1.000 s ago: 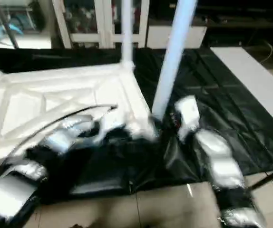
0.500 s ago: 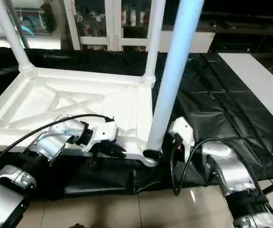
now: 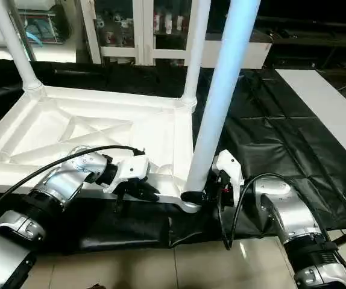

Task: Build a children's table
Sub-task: Rotate leg to tighten

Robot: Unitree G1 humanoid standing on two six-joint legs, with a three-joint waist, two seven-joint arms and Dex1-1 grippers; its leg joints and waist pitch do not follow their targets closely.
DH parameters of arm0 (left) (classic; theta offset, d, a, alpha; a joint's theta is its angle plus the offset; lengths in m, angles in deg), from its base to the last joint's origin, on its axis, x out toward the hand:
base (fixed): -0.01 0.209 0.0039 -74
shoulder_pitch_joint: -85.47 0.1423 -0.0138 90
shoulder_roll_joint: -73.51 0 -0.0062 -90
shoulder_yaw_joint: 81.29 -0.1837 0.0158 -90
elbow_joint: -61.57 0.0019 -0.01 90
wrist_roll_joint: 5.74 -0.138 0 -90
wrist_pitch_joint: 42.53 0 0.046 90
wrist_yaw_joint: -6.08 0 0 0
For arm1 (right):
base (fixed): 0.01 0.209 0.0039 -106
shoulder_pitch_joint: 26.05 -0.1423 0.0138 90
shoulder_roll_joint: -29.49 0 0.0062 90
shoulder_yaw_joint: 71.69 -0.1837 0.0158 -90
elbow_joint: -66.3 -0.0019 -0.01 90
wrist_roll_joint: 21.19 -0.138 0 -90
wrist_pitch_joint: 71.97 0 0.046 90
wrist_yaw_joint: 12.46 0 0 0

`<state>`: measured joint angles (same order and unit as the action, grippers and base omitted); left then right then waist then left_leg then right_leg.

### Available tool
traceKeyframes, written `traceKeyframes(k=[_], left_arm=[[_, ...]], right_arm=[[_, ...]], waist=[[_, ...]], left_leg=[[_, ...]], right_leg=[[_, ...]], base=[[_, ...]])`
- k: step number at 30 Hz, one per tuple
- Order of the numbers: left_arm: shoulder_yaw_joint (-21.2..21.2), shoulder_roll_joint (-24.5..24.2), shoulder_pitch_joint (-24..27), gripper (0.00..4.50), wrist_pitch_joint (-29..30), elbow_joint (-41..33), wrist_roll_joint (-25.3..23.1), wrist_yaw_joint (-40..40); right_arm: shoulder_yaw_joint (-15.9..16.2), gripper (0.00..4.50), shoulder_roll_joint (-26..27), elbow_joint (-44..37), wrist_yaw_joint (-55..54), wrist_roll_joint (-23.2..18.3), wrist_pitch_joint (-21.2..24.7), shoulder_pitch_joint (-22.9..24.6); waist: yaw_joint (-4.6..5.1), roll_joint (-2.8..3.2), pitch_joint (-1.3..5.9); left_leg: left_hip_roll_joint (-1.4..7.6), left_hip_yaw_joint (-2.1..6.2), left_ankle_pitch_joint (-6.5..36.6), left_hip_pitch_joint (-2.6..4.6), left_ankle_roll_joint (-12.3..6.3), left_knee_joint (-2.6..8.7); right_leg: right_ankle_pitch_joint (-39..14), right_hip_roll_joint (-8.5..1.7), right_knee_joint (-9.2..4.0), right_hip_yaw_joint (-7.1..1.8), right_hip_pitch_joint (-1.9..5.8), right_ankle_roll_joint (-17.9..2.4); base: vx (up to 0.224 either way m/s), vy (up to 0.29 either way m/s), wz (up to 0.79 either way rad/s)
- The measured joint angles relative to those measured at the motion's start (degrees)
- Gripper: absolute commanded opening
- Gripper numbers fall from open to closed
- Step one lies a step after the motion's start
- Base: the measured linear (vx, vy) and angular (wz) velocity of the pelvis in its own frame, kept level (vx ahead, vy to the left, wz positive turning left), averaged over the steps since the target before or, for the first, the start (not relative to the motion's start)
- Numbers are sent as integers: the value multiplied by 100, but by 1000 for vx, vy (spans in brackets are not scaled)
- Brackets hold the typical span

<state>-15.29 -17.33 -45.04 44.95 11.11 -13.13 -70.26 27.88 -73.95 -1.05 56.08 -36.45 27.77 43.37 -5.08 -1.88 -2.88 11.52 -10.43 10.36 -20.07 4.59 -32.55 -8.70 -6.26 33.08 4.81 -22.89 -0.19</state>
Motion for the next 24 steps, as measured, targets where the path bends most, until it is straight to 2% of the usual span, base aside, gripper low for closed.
traceKeyframes(k=[8,10,14,18,21,24], left_arm=[[-18,-12,21,0,100,-57,0,-7],[-4,-7,15,0,129,1,-5,60],[173,249,-147,0,227,470,-193,965],[316,870,-405,0,414,1047,-362,2461],[399,1301,-538,0,670,1331,-361,3316],[398,1551,-714,0,676,1661,-378,3921]], right_arm=[[-2,235,21,24,2,-1,0,2],[-31,235,193,147,-220,17,-74,1],[-336,233,740,559,-1510,86,-130,-155],[-783,224,1385,915,-3471,281,-237,-341],[-1034,214,1780,1139,-4658,402,-398,-472],[-1164,209,2174,1384,-5735,490,-599,-660]], waist=[[1,10,16],[13,-3,42],[152,-2,69],[288,7,64],[342,24,57],[363,56,54]], left_leg=[[2,-3,0,0,0,-1],[8,-3,0,5,0,-1],[7,-1,0,17,2,-21],[5,30,0,-5,1,-70],[6,61,1,-25,0,-68],[1,61,1,-43,-1,-64]], right_leg=[[0,1,1,0,0,0],[0,6,3,0,2,0],[-17,5,-2,3,16,28],[-20,-3,-22,34,7,34],[-21,-6,-99,85,12,34],[-20,-7,-134,90,-5,34]], base=[[0,0,0],[0,0,0],[-13,0,-1],[-27,9,-3],[0,0,0],[0,0,0]])
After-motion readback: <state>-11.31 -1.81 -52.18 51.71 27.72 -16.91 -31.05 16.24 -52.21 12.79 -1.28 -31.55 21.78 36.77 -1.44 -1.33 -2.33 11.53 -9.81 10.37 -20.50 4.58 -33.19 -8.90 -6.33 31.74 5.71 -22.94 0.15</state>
